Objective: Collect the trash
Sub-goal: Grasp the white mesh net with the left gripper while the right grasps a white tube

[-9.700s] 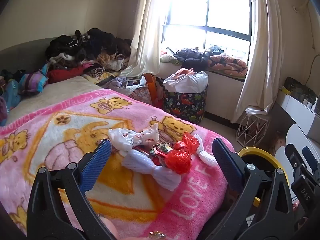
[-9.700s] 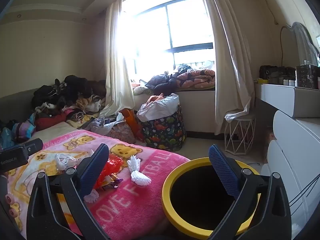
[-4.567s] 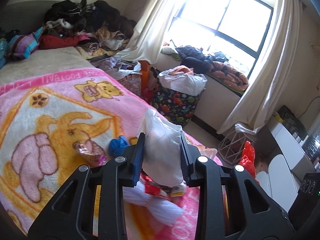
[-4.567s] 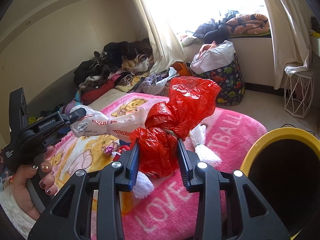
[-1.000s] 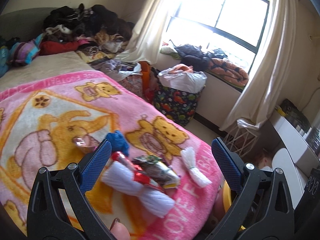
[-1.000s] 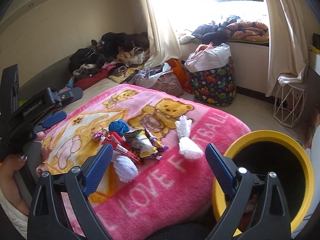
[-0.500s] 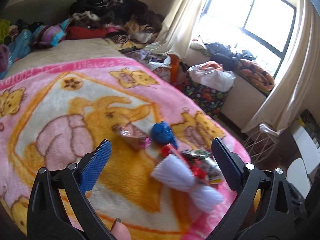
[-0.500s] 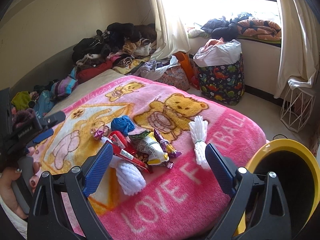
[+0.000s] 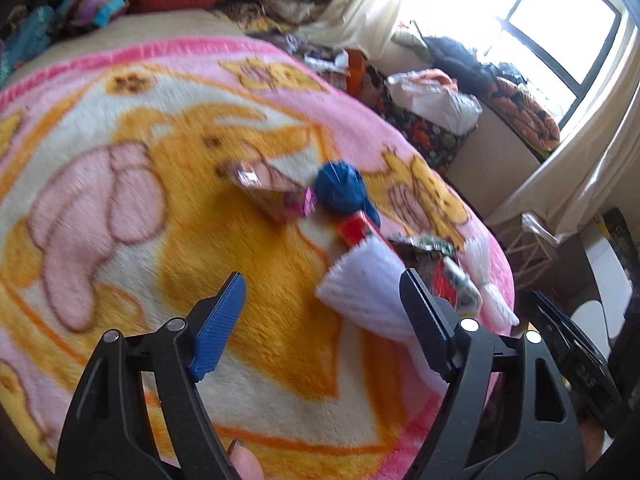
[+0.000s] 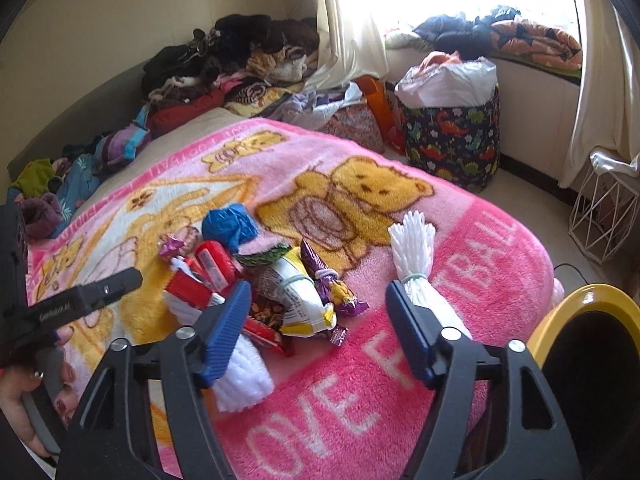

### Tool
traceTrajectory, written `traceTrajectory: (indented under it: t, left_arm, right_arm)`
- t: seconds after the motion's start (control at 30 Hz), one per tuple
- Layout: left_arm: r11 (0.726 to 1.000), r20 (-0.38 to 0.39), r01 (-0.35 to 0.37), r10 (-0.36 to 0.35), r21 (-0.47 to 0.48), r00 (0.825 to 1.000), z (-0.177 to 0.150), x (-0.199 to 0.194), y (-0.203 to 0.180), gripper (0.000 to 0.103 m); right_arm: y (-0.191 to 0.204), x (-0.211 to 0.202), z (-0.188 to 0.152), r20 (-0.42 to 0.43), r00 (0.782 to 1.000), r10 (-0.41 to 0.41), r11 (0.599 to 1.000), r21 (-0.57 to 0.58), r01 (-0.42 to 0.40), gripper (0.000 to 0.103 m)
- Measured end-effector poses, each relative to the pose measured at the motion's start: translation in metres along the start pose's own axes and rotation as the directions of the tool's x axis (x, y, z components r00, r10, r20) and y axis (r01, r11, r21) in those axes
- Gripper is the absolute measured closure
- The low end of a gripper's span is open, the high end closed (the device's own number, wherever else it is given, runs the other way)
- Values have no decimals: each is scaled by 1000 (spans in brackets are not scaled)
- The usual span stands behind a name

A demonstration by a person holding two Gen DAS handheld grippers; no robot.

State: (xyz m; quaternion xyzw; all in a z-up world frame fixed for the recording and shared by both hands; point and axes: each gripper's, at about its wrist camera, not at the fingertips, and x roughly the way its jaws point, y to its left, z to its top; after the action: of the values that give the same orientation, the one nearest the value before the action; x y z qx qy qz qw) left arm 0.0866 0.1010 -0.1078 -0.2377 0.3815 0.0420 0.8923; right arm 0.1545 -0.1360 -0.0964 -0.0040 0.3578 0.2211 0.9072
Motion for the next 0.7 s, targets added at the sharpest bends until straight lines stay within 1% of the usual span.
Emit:
traceTrajectory:
  t: [0.07, 0.17, 0.33, 0.47, 0.6, 0.7]
  left_arm:
    - [1000, -22, 11, -11, -3, 1000, -2, 8, -2, 33]
    - [999, -49, 42, -43, -30, 998, -4, 17, -2, 33]
    - [993, -77, 90, -96, -71, 992, -5, 32, -6, 33]
    - [989, -96, 107, -117, -106, 988, -6, 44, -6, 33]
    - [984, -99, 112, -127, -139, 987, -6, 50, -6, 33]
    - [981, -98, 116, -132, -155, 986, -5, 51, -7, 34]
  right_arm:
    - [-1, 9, 1, -18, 1000, 9, 1000, -11, -9, 45]
    - [-1, 22, 1, -46, 998, 33, 999, -33, -34, 51]
    - [-4, 45, -2, -119, 989, 88, 996, -23, -91, 59]
    - [-5, 58, -6, -163, 980, 110, 993, -14, -114, 67]
    - [-5, 66, -11, -180, 977, 119, 993, -6, -122, 67]
    - [-7, 68, -12, -175, 975, 135, 991, 21, -134, 70]
